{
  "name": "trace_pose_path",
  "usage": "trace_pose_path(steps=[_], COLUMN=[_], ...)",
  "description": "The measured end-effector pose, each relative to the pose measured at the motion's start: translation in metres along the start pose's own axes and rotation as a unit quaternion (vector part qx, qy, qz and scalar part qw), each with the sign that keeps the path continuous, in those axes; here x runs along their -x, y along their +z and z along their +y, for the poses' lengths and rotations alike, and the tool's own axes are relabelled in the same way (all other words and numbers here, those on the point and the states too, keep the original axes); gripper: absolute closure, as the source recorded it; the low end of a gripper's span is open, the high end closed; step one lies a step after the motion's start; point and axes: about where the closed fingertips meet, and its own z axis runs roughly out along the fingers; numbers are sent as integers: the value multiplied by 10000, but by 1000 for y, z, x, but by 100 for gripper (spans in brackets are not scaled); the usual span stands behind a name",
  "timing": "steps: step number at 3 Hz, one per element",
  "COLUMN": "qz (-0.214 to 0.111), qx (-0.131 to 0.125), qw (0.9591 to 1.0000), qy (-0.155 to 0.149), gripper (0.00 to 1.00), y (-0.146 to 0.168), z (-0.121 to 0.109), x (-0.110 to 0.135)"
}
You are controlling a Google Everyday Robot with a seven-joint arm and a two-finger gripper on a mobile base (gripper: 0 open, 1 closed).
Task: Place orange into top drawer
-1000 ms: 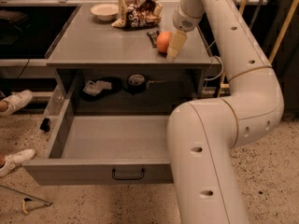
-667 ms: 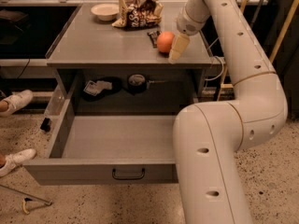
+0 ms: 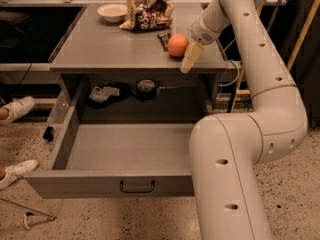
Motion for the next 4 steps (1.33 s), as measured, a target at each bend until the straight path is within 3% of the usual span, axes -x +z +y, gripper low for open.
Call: trace_pose_path(steps=[1,2,4], qz=[-242,-615,-726], qx=[-107,-371,-378], qw=[9996,9974,9966], qy=[-69,-55,-36], gripper=[0,0,0], y=[-8,-36,-34], z=[-5,-14,-15], x=[20,51,49])
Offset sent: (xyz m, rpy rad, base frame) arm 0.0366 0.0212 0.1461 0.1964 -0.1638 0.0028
